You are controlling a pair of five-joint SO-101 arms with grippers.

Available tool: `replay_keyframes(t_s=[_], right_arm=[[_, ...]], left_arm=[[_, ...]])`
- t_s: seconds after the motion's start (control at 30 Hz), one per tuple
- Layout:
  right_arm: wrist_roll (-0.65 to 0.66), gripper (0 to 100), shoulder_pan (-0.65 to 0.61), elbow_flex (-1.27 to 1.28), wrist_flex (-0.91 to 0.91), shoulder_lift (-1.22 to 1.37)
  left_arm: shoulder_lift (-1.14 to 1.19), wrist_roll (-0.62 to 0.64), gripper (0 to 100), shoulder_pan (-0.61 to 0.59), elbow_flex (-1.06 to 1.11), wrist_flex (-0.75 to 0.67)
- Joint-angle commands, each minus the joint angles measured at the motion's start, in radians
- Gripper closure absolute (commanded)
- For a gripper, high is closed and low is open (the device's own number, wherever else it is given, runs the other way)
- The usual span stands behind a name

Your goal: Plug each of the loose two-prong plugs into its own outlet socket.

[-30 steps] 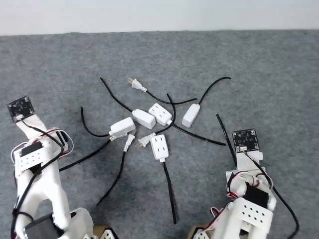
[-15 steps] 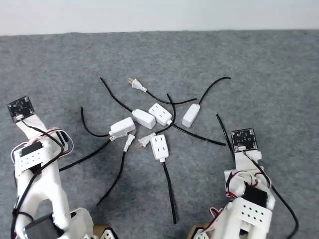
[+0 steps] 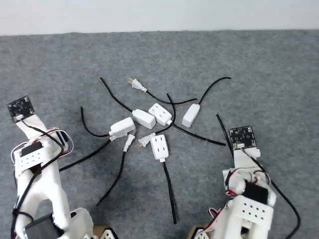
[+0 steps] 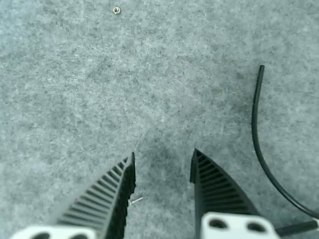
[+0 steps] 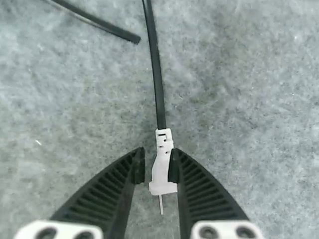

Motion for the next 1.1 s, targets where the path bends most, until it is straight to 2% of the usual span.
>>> replay_keyframes(t_s=[0.0,0.27,0.47,1.07], right_arm=[[-0.011,90.2,-0.008,-0.126,0.022,0.081],[-0.029,90.2,0.007,-0.161,-0.087,0.294],[0.025,90.2,0.024,-0.17,-0.183,0.443],[0.028,90.0,0.022,-0.169,-0.239,0.461]], left_arm=[[-0.009,-0.006,83,0.006,-0.01,0.012],[-0.009,-0.006,83,0.006,-0.012,0.012],[-0.009,-0.006,83,0.006,-0.012,0.012],[-0.009,-0.006,82,0.006,-0.012,0.012]])
